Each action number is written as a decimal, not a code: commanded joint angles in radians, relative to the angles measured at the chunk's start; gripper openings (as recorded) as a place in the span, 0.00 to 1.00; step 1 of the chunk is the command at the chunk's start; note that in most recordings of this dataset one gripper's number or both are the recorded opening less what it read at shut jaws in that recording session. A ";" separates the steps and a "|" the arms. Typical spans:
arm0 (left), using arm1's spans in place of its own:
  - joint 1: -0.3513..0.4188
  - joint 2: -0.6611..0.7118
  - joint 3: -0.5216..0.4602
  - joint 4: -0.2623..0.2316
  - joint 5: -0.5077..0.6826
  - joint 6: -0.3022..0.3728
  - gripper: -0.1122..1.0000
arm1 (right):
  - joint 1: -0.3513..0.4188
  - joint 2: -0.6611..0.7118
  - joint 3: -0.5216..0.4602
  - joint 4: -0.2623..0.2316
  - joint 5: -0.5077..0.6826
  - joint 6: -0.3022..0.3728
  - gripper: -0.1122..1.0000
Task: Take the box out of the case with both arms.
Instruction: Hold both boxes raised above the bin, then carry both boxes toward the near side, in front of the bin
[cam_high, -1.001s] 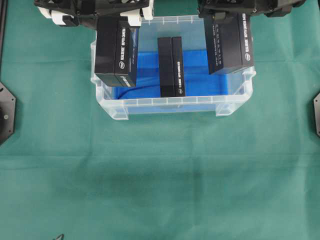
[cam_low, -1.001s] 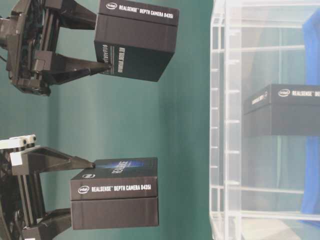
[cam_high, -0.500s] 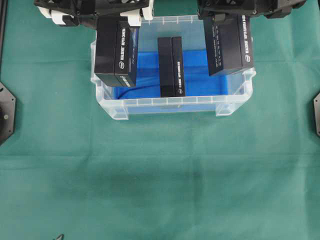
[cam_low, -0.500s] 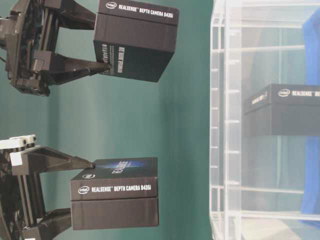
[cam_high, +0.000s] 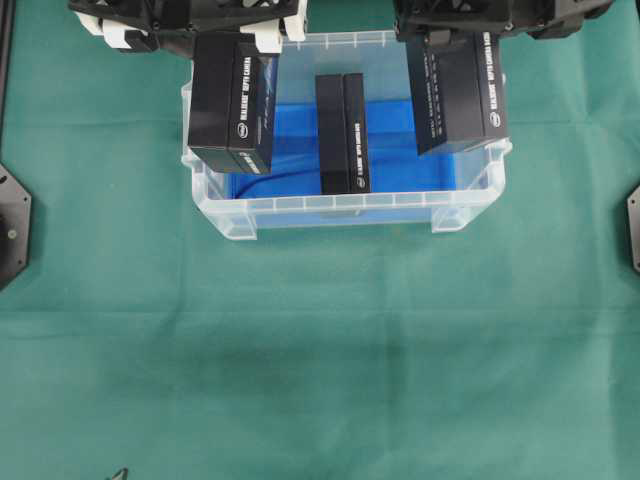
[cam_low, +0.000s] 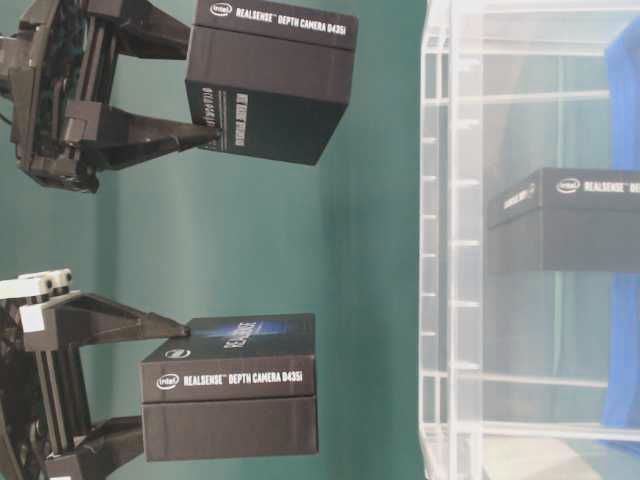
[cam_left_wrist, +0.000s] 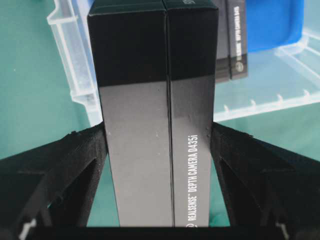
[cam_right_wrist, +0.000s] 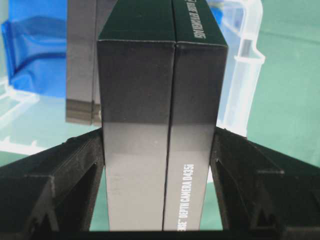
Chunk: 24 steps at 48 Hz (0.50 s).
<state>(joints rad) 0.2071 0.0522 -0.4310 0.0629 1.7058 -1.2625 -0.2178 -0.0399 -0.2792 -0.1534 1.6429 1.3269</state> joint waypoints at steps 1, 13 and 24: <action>0.002 -0.017 -0.026 0.003 -0.005 0.000 0.67 | 0.005 -0.014 -0.026 0.005 0.002 0.003 0.69; -0.032 -0.020 -0.031 0.003 -0.003 -0.020 0.67 | 0.035 -0.014 -0.025 0.005 0.008 0.017 0.69; -0.123 -0.020 -0.031 0.003 -0.003 -0.126 0.67 | 0.101 -0.015 -0.037 0.008 0.049 0.041 0.69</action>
<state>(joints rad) 0.1197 0.0522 -0.4310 0.0629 1.7058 -1.3606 -0.1427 -0.0399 -0.2823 -0.1473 1.6797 1.3591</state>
